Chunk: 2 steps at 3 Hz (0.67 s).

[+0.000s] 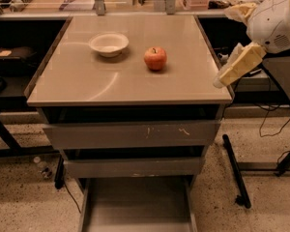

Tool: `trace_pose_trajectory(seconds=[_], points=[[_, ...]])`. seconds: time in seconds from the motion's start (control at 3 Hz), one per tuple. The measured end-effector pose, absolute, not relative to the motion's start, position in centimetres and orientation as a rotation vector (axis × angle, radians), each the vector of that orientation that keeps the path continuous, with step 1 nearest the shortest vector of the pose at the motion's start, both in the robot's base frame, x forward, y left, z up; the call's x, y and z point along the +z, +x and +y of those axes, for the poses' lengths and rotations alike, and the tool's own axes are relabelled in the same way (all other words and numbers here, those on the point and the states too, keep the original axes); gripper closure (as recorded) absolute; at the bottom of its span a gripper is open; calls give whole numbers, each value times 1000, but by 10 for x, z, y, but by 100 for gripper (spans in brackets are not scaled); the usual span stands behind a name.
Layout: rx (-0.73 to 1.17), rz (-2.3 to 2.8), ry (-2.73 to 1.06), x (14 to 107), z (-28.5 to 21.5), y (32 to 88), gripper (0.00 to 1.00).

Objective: Place apple into bottom drawer

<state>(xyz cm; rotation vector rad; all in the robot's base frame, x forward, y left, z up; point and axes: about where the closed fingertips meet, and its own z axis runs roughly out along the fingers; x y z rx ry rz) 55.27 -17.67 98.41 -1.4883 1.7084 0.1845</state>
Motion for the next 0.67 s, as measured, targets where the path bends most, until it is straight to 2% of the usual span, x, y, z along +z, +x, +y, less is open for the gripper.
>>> trace_pose_trajectory(seconds=[0.67], points=[[240,1735,-1493,938,-148,583,0]])
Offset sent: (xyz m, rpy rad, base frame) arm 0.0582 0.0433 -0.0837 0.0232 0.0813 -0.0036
